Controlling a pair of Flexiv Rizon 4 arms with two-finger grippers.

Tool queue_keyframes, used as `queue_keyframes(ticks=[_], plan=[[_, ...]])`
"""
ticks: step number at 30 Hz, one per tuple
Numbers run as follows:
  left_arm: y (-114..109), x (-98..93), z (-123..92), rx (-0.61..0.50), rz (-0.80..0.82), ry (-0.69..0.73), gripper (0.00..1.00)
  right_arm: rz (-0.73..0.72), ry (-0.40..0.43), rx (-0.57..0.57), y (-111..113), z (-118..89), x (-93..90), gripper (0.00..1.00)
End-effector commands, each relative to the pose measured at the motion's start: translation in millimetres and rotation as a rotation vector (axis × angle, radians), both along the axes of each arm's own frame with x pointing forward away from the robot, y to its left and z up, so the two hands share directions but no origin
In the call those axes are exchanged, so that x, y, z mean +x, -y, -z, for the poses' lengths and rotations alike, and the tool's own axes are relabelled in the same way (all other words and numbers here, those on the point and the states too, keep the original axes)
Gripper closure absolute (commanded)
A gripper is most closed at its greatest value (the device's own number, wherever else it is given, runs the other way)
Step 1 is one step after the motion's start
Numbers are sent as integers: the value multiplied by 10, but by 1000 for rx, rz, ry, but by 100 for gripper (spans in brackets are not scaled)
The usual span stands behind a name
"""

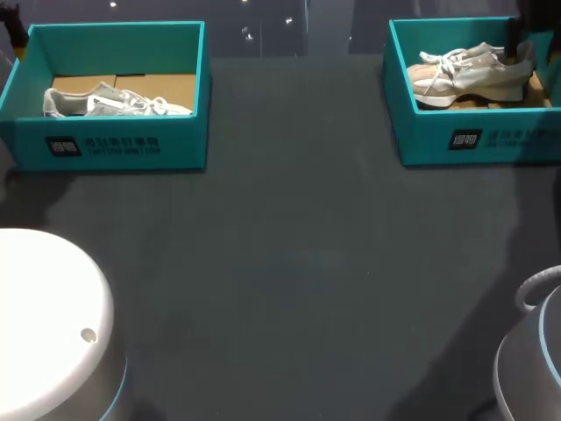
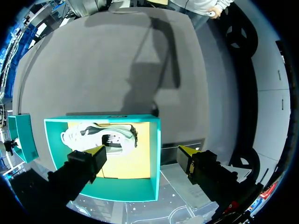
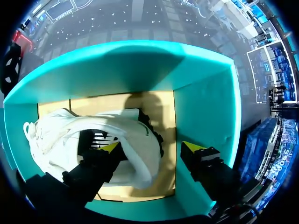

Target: Take the shoe out of the shoebox, open the shoe tongue, remove and reinsert the insole, then place the shoe into the shoebox

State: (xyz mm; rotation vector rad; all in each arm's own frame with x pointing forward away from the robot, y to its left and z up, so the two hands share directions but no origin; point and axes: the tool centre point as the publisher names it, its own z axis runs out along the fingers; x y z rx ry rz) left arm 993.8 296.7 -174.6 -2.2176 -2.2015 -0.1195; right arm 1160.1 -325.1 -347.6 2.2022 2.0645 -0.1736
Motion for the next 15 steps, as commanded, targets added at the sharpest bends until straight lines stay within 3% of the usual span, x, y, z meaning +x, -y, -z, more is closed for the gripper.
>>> queue_keyframes(ticks=[1,6,15], plan=[[-3,5,-4,1,1,-1,0,3,-22,15,25,84,92,18],[-3,5,-4,1,1,-1,0,4,-29,32,18,127,87,29],[-3,5,-4,1,1,-1,0,2,-40,53,10,206,84,31]])
